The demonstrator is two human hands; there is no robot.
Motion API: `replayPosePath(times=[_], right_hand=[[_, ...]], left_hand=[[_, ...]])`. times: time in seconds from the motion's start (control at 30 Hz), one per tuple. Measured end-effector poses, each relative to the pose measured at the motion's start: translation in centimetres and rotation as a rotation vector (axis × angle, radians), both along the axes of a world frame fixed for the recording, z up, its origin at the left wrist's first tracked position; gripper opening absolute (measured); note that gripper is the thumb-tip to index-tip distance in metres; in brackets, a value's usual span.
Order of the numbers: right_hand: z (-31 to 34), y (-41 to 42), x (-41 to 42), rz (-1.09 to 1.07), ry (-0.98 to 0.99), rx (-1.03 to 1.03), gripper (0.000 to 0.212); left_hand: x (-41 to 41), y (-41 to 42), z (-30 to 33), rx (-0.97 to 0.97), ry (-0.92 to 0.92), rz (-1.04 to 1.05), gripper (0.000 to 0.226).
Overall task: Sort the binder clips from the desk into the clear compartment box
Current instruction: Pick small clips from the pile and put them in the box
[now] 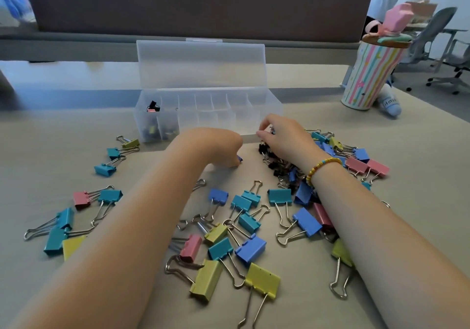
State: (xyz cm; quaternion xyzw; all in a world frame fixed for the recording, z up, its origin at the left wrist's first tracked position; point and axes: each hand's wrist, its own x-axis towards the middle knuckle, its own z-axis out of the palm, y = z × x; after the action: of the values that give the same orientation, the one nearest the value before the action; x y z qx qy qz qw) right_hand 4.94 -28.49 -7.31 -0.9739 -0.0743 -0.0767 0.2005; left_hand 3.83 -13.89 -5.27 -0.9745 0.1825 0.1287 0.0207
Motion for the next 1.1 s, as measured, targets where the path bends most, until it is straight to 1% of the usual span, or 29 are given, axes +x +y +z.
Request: replayPosePath(times=[0.1, 0.17, 0.3, 0.43, 0.5, 0.53, 0.6, 0.67, 0.73, 0.8, 0.83, 0.9, 1.0, 1.03, 1.1], right_hand=[[0.0, -0.4, 0.2, 0.015, 0.047, -0.007, 0.020], [0.1, -0.6, 0.3, 0.040, 0.079, -0.025, 0.020], [0.5, -1.2, 0.5, 0.083, 0.165, -0.046, 0.017], [0.9, -2.0, 0.4, 0.124, 0.237, -0.036, 0.024], [1.0, -2.2, 0.2, 0.129, 0.258, -0.027, 0.024], [1.0, -2.2, 0.2, 0.130, 0.269, -0.027, 0.022], [1.1, -2.0, 0.0, 0.140, 0.297, -0.035, 0.015], [1.6, -1.9, -0.3, 0.152, 0.317, -0.031, 0.008], [2.3, -2.0, -0.4, 0.128, 0.293, 0.051, 0.011], [2.7, -2.4, -0.5, 0.059, 0.230, 0.112, 0.021], [2.7, -2.6, -0.5, 0.024, 0.199, 0.099, 0.026], [2.3, -2.7, -0.5, -0.009, 0.181, 0.029, 0.034], [1.1, -2.0, -0.3, -0.014, 0.214, -0.066, 0.041], [0.9, -1.7, -0.2, -0.013, 0.206, -0.094, 0.041], [0.9, -1.2, -0.1, -0.016, 0.188, -0.126, 0.040]], left_hand=[[-0.2, -0.4, -0.4, 0.020, -0.069, -0.021, 0.027], [0.0, -0.6, -0.8, -0.006, -0.103, -0.020, 0.026], [0.3, -0.7, -1.1, -0.129, -0.107, 0.022, 0.027], [0.1, -1.0, -0.8, -0.297, -0.060, 0.093, 0.026], [0.1, -1.2, -0.9, -0.470, 0.068, 0.148, 0.025], [0.1, -1.3, -0.9, -0.609, 0.173, 0.185, 0.023], [0.1, -1.2, -0.8, -0.955, 0.396, 0.283, 0.019], [0.3, -0.8, -0.8, -1.325, 0.572, 0.384, 0.020], [0.7, -0.2, -0.8, -1.642, 0.662, 0.477, 0.020], [0.9, 0.3, -1.0, -1.850, 0.700, 0.542, 0.019], [1.0, 0.4, -1.1, -1.920, 0.715, 0.565, 0.019], [0.9, 0.4, -1.3, -1.993, 0.732, 0.599, 0.016], [0.5, 0.3, -1.6, -2.005, 0.715, 0.605, 0.013], [0.5, 0.4, -1.6, -1.998, 0.701, 0.599, 0.015], [0.5, 0.5, -1.7, -1.980, 0.677, 0.603, 0.029]])
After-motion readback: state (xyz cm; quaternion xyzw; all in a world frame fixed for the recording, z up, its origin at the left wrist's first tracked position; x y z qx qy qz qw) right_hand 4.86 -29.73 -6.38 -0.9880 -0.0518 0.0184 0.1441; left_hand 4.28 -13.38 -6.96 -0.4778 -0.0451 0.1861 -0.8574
